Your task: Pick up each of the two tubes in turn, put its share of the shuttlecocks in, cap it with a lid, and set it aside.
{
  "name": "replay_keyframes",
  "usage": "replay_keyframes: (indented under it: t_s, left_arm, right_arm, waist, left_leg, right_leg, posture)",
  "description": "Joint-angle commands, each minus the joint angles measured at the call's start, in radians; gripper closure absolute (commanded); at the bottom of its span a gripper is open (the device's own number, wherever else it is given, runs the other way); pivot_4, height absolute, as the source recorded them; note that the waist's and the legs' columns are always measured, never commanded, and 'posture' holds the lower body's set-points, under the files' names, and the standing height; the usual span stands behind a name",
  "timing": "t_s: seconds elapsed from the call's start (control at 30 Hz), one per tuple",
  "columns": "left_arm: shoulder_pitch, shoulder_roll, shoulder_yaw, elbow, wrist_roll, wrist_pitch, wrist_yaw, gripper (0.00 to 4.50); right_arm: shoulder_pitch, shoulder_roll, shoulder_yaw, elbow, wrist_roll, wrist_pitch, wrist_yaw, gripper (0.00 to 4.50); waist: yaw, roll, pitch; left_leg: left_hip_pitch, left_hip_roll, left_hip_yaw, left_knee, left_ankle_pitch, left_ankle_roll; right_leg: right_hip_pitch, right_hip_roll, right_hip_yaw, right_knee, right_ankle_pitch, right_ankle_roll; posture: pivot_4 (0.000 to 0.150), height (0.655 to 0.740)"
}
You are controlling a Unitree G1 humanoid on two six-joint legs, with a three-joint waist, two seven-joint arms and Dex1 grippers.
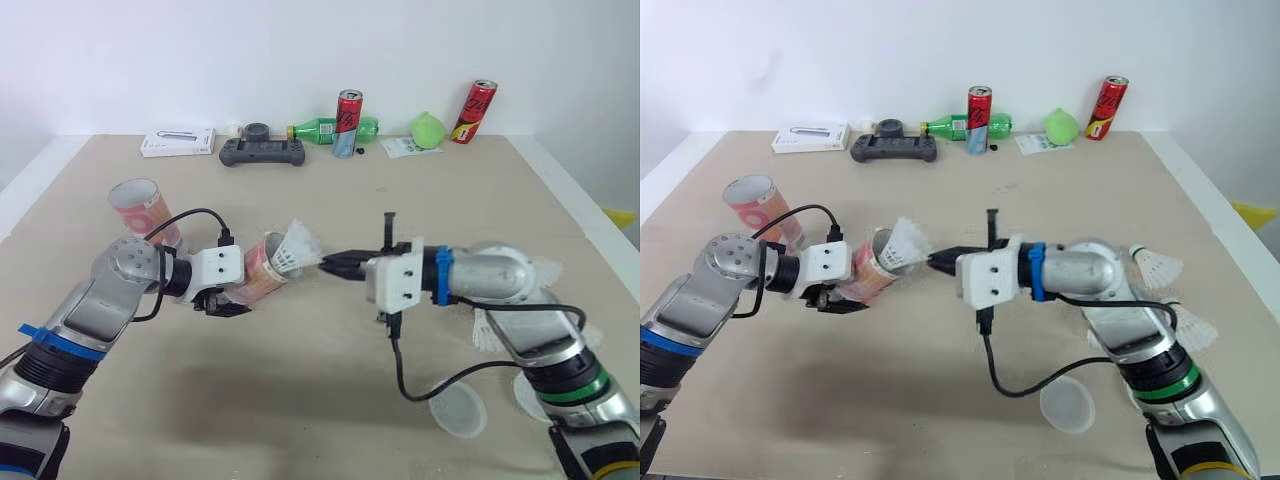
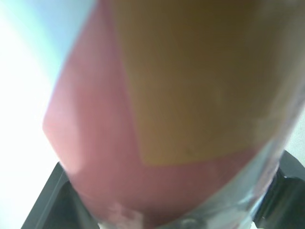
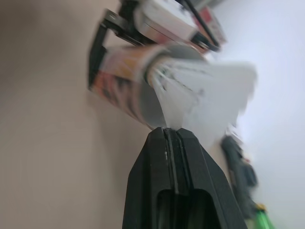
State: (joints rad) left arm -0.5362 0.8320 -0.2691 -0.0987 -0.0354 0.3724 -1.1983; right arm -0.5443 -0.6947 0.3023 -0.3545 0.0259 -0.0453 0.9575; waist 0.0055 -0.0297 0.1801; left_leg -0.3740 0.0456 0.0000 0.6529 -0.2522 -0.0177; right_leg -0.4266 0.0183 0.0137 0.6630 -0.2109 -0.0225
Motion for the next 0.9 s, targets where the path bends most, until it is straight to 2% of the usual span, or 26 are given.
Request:
replay_keyframes:
  t_s: [0.03,0.13,0.17,0.27,0.4,0.5,0.73,0.9]
  left_arm:
    - [0.009,-0.015,-0.010,-0.013,-0.003,0.001,0.000,1.47]
    - [0.015,-0.009,-0.006,-0.012,-0.004,-0.001,-0.003,1.47]
    - [0.017,-0.007,-0.006,-0.012,-0.004,0.000,-0.003,1.47]
    - [0.027,0.001,-0.001,-0.016,-0.006,-0.001,-0.006,1.47]
    - [0.032,0.005,0.001,-0.012,-0.007,-0.008,-0.009,1.47]
    - [0.031,0.002,-0.004,-0.007,-0.005,-0.014,-0.014,1.47]
    - [0.007,-0.016,-0.019,0.027,0.005,-0.041,-0.027,1.47]
    - [-0.001,-0.026,-0.018,0.040,0.013,-0.051,-0.031,1.47]
  right_arm:
    - [0.049,0.023,-0.065,-0.065,0.051,0.075,-0.044,3.05]
    - [0.143,0.047,-0.153,-0.128,0.113,0.171,-0.110,1.76]
    - [0.190,0.051,-0.190,-0.155,0.137,0.206,-0.131,1.11]
    - [0.405,0.089,-0.312,-0.266,0.184,0.338,-0.240,0.14]
    - [0.657,0.161,-0.343,-0.369,0.158,0.505,-0.390,0.14]
    - [0.712,0.224,-0.339,-0.398,0.152,0.586,-0.481,0.14]
    - [0.586,0.373,-0.308,-0.292,0.097,0.716,-0.680,0.14]
    - [0.487,0.438,-0.293,-0.169,0.057,0.700,-0.754,0.14]
  waist:
    - [0.000,0.000,0.000]
    - [0.001,0.000,0.000]
    - [0.000,0.000,0.000]
    - [0.004,-0.002,-0.001]
    - [0.000,0.001,-0.002]
    - [-0.004,0.002,-0.002]
    - [-0.009,0.002,-0.002]
    - [-0.011,0.002,-0.002]
  left_leg:
    - [0.000,0.000,0.000,0.000,0.000,0.000]
    - [0.000,-0.001,0.000,0.001,0.000,0.000]
    - [0.000,-0.001,0.000,0.001,0.000,0.000]
    - [-0.001,-0.002,-0.001,0.001,0.000,0.000]
    - [0.001,-0.001,-0.002,0.000,-0.001,0.000]
    - [0.002,0.001,-0.002,0.000,0.000,-0.001]
    - [0.003,-0.001,-0.002,0.000,0.004,-0.004]
    - [0.000,-0.006,-0.005,-0.001,0.005,-0.004]
  right_leg:
    - [0.000,0.000,0.000,0.000,0.000,0.000]
    - [0.001,0.000,0.002,0.000,0.000,0.000]
    - [0.001,-0.001,0.003,0.001,0.000,0.001]
    - [0.001,-0.001,0.003,0.001,0.000,0.001]
    - [0.001,0.000,0.003,0.002,-0.003,0.001]
    - [0.001,0.001,0.003,0.003,-0.004,-0.002]
    - [0.001,0.001,0.003,0.002,-0.004,-0.001]
    - [0.001,0.000,0.006,0.002,-0.004,-0.001]
  posture:
    - [0.150,0.7400]
    - [0.150,0.7400]
    - [0.150,0.7400]
    - [0.150,0.7400]
    - [0.150,0.7400]
    - [0.150,0.7400]
    - [0.150,0.7400]
    - [0.150,0.7400]
